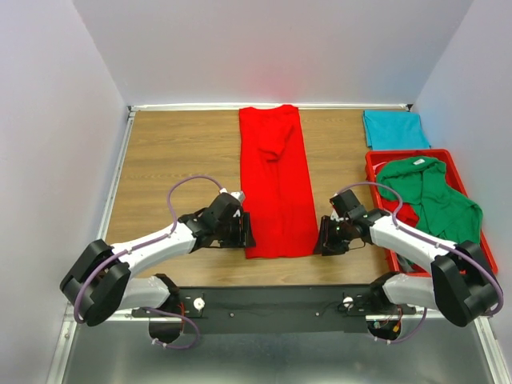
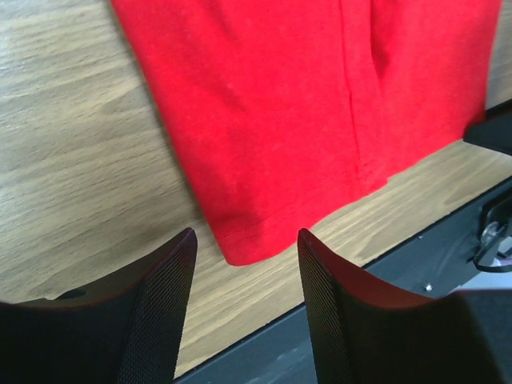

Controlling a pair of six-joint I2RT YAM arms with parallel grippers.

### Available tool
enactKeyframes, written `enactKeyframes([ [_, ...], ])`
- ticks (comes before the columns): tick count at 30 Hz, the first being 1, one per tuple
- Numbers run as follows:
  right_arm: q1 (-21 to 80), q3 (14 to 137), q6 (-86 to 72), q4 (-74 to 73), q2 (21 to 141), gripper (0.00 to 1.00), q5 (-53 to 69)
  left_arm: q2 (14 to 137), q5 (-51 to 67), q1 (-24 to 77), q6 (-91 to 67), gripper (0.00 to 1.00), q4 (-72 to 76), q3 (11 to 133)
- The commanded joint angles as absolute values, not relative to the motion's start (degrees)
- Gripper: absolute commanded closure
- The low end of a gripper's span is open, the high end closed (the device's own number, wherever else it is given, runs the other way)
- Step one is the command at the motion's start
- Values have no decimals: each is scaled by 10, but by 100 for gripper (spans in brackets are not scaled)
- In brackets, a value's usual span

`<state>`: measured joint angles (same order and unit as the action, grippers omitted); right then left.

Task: Fold and stack the t-shirts
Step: Fold the tshirt

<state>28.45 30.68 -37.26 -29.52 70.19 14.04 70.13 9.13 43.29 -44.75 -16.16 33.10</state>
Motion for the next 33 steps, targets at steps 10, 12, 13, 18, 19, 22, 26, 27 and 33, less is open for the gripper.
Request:
enactKeyframes([
  [10, 287, 308, -383, -275, 723, 57, 90, 718, 55, 448, -465, 39, -190, 346],
  [12, 287, 308, -384, -272, 728, 60, 91, 720, 55, 451, -466, 39, -195, 349],
  [13, 287, 307, -384, -272, 728, 60, 92, 721, 54, 451, -466, 39, -195, 349],
  [18, 287, 301, -381, -265, 734, 69, 103, 727, 47, 453, -468, 40, -207, 353],
  [19, 287, 300, -381, -263, 735, 74, 103, 731, 46, 454, -469, 41, -212, 356],
  [22, 287, 298, -379, -262, 735, 84, 101, 738, 42, 458, -471, 44, -221, 365],
  [26, 286, 294, -378, -263, 724, 96, 105, 747, 37, 463, -475, 45, -235, 381],
  [27, 287, 293, -378, -263, 722, 97, 105, 749, 33, 463, -478, 46, -239, 383],
  [33, 287, 290, -373, -264, 706, 98, 113, 772, 19, 469, -492, 54, -267, 404],
])
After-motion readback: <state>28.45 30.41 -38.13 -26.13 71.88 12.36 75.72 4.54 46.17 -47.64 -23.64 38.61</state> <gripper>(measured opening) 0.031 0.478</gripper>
